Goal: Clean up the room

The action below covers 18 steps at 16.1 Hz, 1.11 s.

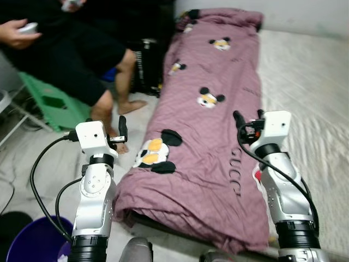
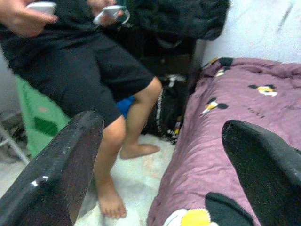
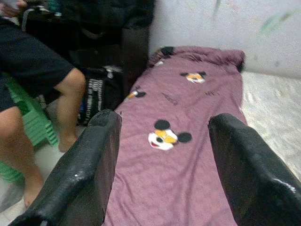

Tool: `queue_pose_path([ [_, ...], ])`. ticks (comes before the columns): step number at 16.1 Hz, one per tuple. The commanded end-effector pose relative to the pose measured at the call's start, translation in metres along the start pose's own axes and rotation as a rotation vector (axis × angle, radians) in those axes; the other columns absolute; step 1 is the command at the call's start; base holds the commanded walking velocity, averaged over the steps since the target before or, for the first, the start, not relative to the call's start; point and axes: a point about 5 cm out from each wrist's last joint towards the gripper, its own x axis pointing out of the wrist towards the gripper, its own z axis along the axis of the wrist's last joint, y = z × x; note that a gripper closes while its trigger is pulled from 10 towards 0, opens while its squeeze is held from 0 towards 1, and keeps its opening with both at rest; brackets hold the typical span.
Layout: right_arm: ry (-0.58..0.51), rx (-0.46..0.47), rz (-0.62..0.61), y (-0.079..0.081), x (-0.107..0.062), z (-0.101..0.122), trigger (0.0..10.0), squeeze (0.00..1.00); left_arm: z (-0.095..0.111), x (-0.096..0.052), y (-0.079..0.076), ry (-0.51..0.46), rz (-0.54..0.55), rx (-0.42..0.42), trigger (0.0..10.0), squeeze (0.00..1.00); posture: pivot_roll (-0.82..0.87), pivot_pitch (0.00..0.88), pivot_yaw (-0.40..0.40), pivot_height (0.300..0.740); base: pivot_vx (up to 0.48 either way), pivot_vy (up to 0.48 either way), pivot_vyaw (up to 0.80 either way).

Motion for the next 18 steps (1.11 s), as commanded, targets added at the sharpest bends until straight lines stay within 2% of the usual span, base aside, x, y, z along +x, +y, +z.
queue_pose_path([
  [1, 0.006, -0.001, 0.022, 0.004, 0.003, -0.002, 10.0, 0.0, -0.003, 0.0, 0.001, 0.028, -0.016, -0.003, 10.0, 0.0, -0.02, 0.013, 0.033, 0.74, 0.0, 0.0, 0.0],
  [4, 0.007, -0.049, 0.045, 0.015, 0.015, 0.0, 10.0, 0.0, -0.002, 0.005, 0.003, 0.008, 0.002, 0.009, 10.0, 0.0, -0.03, 0.0, 0.042, 0.74, 0.0, 0.0, 0.0],
  [5, 0.042, -0.078, 0.032, 0.017, 0.019, -0.002, 10.0, 0.0, 0.0, 0.007, 0.002, -0.01, 0.0, 0.0, 10.0, 0.0, -0.03, 0.0, 0.045, 0.74, 0.0, 0.0, 0.0],
  [6, 0.098, -0.116, 0.07, 0.017, 0.021, -0.009, 10.0, 0.0, 0.002, 0.011, 0.004, -0.027, 0.037, 0.041, 10.0, 0.0, -0.03, 0.0, 0.044, 0.74, 0.0, 0.0, 0.0],
  [9, 0.1, -0.157, 0.178, 0.021, 0.026, -0.011, 10.0, 0.0, 0.001, 0.013, 0.006, -0.023, 0.002, 0.006, 10.0, 0.0, -0.03, 0.0, 0.028, 0.74, 0.0, 0.0, 0.0],
  [12, 0.082, -0.138, 0.179, 0.036, 0.028, -0.015, 10.0, 0.0, -0.001, 0.008, 0.01, -0.042, 0.015, 0.046, 10.0, 0.0, -0.02, 0.0, 0.019, 0.74, 0.0, 0.0, 0.0],
  [14, 0.064, -0.076, 0.143, 0.045, 0.028, -0.015, 10.0, 0.0, -0.001, 0.006, 0.013, -0.046, 0.02, 0.049, 10.0, 0.0, -0.02, 0.0, 0.019, 0.74, 0.0, 0.0, 0.0],
  [16, 0.035, -0.01, 0.099, 0.055, 0.028, -0.011, 10.0, 0.0, 0.0, 0.008, 0.015, -0.033, 0.03, 0.015, 10.0, 0.0, -0.02, 0.0, 0.024, 0.74, 0.0, 0.0, 0.0],
  [18, -0.013, -0.001, 0.044, 0.062, 0.026, -0.005, 10.0, 0.0, 0.001, 0.01, 0.01, -0.027, -0.01, -0.028, 10.0, 0.0, -0.05, 0.0, 0.036, 0.74, 0.0, 0.0, 0.0],
])
